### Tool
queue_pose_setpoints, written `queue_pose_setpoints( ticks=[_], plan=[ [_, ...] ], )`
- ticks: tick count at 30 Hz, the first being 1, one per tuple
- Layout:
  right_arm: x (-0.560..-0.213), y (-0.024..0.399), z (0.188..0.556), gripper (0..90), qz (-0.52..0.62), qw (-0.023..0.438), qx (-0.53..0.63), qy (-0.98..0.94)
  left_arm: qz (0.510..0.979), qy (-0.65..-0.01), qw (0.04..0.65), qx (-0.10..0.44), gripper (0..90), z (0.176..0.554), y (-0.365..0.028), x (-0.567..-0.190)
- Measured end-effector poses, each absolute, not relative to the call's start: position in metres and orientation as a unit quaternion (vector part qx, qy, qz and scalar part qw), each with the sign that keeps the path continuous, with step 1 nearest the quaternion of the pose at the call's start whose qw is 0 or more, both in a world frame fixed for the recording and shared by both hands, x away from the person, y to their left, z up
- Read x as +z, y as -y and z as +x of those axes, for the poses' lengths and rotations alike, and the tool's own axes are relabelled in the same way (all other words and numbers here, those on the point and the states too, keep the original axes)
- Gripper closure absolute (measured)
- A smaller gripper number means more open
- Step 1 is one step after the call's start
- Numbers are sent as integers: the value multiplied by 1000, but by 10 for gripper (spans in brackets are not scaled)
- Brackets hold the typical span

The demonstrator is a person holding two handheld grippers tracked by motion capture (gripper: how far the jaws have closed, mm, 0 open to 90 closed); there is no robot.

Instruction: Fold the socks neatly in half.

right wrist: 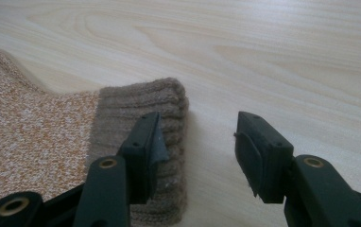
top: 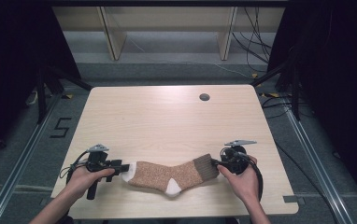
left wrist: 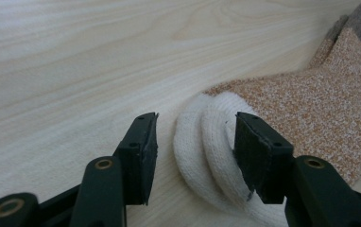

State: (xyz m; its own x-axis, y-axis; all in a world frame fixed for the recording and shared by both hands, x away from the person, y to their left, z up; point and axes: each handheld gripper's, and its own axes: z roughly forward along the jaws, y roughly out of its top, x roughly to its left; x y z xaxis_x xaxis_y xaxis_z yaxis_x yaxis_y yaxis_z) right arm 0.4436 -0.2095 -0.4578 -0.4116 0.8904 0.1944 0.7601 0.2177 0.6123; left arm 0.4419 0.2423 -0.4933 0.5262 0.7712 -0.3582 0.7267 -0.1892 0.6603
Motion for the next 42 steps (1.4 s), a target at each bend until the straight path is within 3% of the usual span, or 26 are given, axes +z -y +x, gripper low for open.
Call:
queue_pose_setpoints(
  ticks=[15, 27, 42],
  plan=[
    [-466, 205, 444, 524, 520, 91, 317, -788, 775, -481, 409, -4, 545, 443, -239, -503],
    [-471, 205, 441, 525, 520, 90, 329, -783, 786, -467, 405, -3, 742, 442, -234, -500],
    [-470, 202, 439, 524, 517, 101, 321, -787, 773, -477, 418, -14, 777, 441, -236, -495]
  ],
)
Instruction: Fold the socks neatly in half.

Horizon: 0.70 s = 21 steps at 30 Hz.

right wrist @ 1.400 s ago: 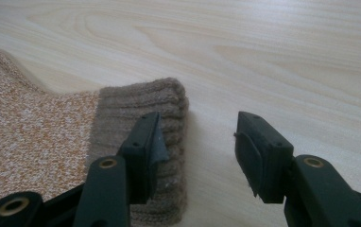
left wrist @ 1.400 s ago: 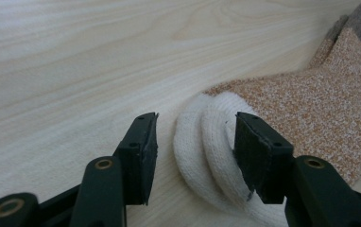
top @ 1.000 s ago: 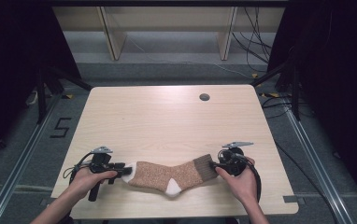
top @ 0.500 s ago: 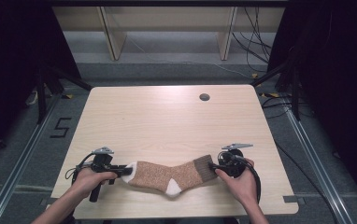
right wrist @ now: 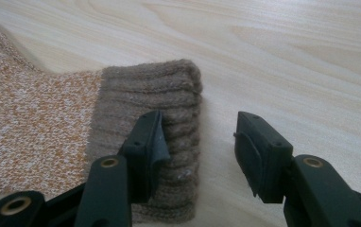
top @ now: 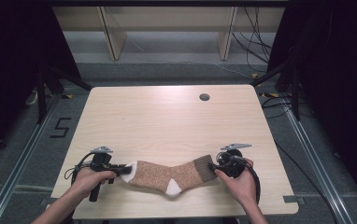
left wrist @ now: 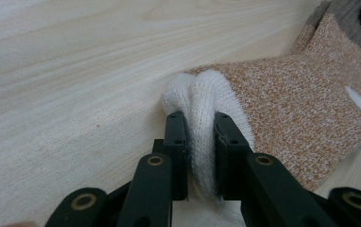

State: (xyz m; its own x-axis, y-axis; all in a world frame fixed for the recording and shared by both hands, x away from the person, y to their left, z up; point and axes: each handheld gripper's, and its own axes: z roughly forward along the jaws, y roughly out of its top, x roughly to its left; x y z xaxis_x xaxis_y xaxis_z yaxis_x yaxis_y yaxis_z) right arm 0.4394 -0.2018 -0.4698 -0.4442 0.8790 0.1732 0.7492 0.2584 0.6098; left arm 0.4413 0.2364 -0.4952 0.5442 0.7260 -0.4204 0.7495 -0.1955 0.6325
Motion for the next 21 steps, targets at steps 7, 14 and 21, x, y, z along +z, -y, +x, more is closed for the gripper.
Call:
queue_pose_setpoints(
  ticks=[7, 14, 21],
  plan=[
    [-468, 200, 439, 520, 518, 104, 310, -791, 758, -481, 441, -17, 783, 443, -239, -485],
    [-468, 198, 439, 522, 508, 106, 310, -797, 750, -479, 455, -11, 783, 448, -239, -474],
    [-468, 195, 438, 605, 499, 114, 319, -798, 748, -476, 462, -2, 783, 450, -239, -466]
  ],
)
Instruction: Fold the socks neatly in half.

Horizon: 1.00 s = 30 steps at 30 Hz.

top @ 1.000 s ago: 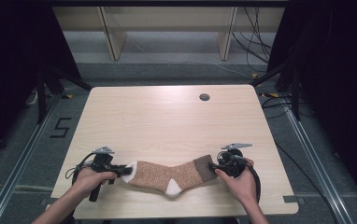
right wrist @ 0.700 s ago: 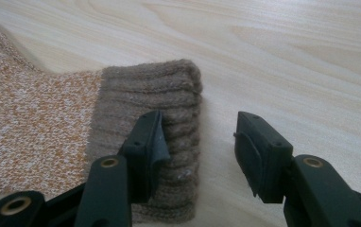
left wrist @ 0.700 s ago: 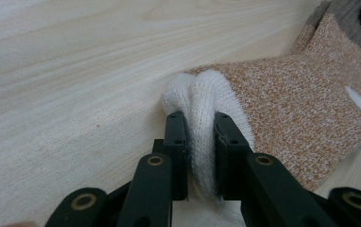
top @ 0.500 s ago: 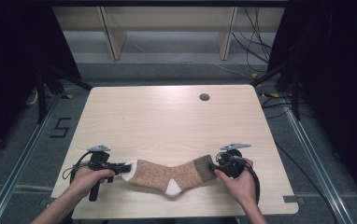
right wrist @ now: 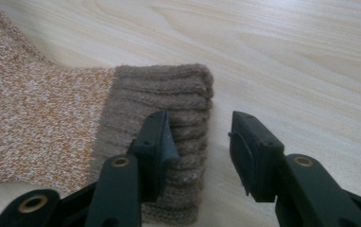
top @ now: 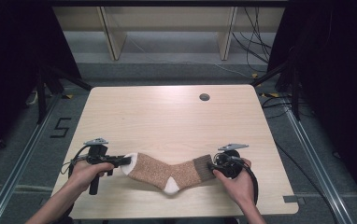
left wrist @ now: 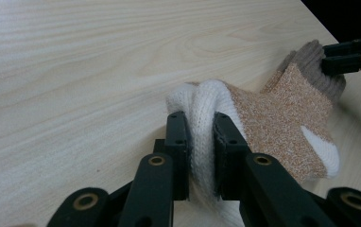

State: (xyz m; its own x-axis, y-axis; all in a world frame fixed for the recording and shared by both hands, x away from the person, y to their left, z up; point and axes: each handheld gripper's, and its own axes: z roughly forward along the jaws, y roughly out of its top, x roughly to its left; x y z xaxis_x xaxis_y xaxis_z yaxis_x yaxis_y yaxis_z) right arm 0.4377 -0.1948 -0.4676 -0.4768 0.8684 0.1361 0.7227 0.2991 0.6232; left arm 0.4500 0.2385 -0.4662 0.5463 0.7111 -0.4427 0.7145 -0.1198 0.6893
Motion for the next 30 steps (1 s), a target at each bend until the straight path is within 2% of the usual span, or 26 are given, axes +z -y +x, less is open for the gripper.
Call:
queue_pose_setpoints(
  ticks=[7, 12, 19, 30],
  plan=[
    [-468, 189, 436, 712, 488, 114, 314, -806, 744, -474, 471, 0, 783, 451, -237, -461],
    [-468, 184, 435, 748, 490, 122, 305, -808, 742, -474, 475, 2, 783, 453, -238, -458],
    [-468, 178, 434, 778, 476, 135, 294, -818, 735, -473, 485, 8, 782, 456, -235, -449],
    [-469, 173, 436, 778, 474, 134, 295, -819, 733, -461, 499, 14, 782, 457, -230, -435]
  ],
)
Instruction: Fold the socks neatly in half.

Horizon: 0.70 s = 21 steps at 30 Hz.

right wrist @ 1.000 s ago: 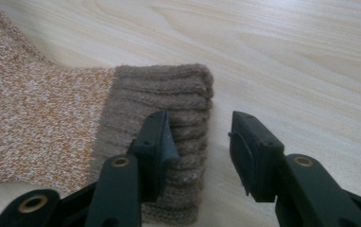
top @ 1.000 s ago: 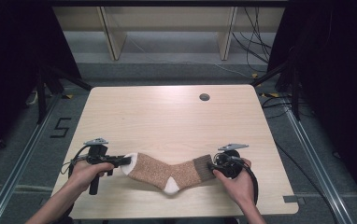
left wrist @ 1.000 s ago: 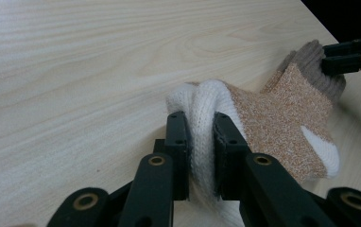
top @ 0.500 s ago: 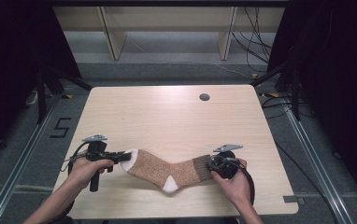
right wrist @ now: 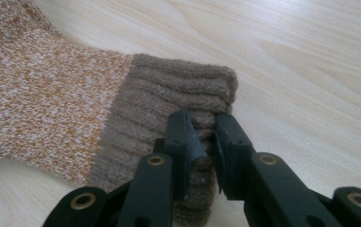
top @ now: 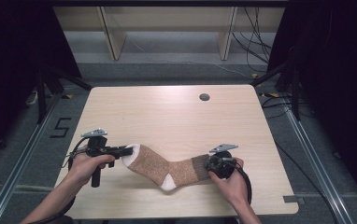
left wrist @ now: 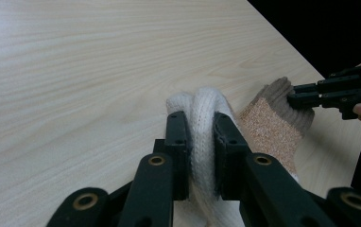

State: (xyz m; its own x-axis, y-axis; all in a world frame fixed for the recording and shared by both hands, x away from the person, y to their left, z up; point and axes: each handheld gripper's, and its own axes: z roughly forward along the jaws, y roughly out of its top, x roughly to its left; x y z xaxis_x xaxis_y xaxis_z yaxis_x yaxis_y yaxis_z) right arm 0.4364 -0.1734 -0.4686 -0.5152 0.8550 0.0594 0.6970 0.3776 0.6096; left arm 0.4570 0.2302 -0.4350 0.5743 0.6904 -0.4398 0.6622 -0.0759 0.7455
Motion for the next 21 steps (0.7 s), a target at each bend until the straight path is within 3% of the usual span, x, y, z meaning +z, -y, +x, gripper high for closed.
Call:
queue_pose_setpoints(
  ticks=[21],
  plan=[
    [-469, 165, 438, 775, 471, 136, 297, -820, 731, -449, 513, 23, 781, 463, -221, -418]
  ],
)
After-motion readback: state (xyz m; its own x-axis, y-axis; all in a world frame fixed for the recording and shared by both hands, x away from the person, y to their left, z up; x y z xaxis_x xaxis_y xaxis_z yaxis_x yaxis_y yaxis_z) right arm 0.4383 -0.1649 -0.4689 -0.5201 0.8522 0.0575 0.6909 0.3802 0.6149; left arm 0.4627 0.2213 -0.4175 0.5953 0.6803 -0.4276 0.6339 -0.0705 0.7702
